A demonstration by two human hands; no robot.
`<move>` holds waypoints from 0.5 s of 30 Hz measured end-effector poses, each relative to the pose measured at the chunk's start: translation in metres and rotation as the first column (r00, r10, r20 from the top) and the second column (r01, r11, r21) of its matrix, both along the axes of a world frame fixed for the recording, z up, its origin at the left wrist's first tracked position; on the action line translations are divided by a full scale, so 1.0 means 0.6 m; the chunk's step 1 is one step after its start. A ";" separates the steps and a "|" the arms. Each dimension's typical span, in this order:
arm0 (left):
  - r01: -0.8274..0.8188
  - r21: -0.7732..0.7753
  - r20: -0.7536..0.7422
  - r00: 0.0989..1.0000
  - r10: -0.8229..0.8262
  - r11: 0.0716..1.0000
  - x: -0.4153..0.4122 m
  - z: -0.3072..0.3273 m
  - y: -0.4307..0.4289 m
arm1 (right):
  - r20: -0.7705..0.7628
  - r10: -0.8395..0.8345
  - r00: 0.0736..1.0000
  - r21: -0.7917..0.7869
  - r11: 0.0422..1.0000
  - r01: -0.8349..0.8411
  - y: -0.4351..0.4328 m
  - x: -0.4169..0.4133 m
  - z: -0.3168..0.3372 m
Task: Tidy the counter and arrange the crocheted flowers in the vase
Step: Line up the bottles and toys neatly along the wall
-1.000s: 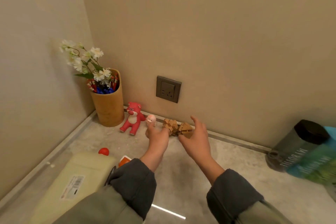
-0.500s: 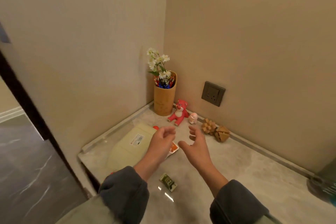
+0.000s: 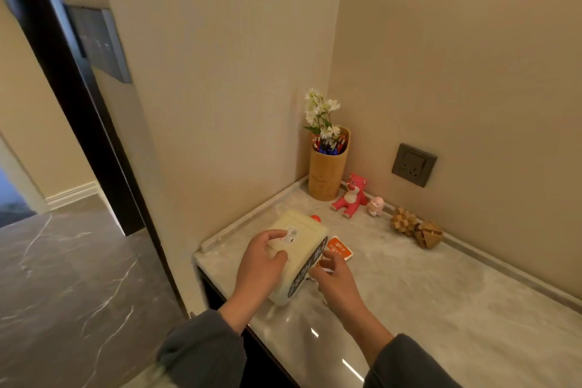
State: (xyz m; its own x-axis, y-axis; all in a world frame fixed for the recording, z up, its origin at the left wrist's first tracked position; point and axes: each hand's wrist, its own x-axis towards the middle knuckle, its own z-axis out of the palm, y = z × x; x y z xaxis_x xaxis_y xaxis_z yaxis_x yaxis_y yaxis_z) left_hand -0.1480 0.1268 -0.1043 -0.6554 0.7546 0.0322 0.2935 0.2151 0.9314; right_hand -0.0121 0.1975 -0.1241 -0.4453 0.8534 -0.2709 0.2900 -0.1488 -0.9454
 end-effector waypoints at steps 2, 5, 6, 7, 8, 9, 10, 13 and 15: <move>0.043 -0.070 -0.054 0.997 -0.047 0.997 -0.021 -0.010 0.007 | 0.007 -0.034 0.999 -0.047 0.998 0.035 -0.006 -0.015 -0.006; 0.115 -0.150 -0.120 0.984 -0.133 0.982 -0.053 -0.021 0.019 | -0.003 -0.114 0.994 -0.092 0.989 0.113 -0.016 -0.039 -0.009; 0.139 -0.168 -0.108 0.981 -0.158 0.976 -0.064 -0.023 0.025 | -0.013 -0.149 0.989 -0.101 0.984 0.147 -0.017 -0.047 -0.010; 0.165 -0.180 -0.075 0.981 -0.181 0.970 -0.073 -0.024 0.030 | -0.019 -0.188 0.982 -0.109 0.977 0.185 -0.018 -0.054 -0.012; 0.187 -0.184 -0.035 0.980 -0.197 0.965 -0.081 -0.026 0.035 | -0.018 -0.224 0.974 -0.122 0.968 0.221 -0.019 -0.059 -0.014; 0.203 -0.187 -0.001 0.978 -0.207 0.961 -0.088 -0.029 0.038 | -0.011 -0.256 0.967 -0.145 0.957 0.252 -0.020 -0.064 -0.017; 0.210 -0.190 0.020 0.977 -0.210 0.959 -0.094 -0.032 0.041 | -0.004 -0.279 0.960 -0.173 0.946 0.275 -0.022 -0.069 -0.019; 0.213 -0.213 0.050 0.977 -0.207 0.954 -0.114 -0.042 0.046 | 0.003 -0.326 0.945 -0.238 0.918 0.317 -0.030 -0.084 -0.024; 0.223 -0.217 0.055 0.975 -0.216 0.950 -0.127 -0.047 0.047 | -0.007 -0.363 0.932 -0.248 0.903 0.350 -0.034 -0.094 -0.025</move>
State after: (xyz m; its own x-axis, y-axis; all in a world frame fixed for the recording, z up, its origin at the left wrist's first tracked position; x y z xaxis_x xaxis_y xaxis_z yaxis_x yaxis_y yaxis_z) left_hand -0.2239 0.1552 -0.1322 -0.4704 0.8662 -0.1686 0.3288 0.3493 0.8774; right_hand -0.0682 0.1772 -0.1389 -0.1419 0.8708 -0.4708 0.1271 -0.4556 -0.8811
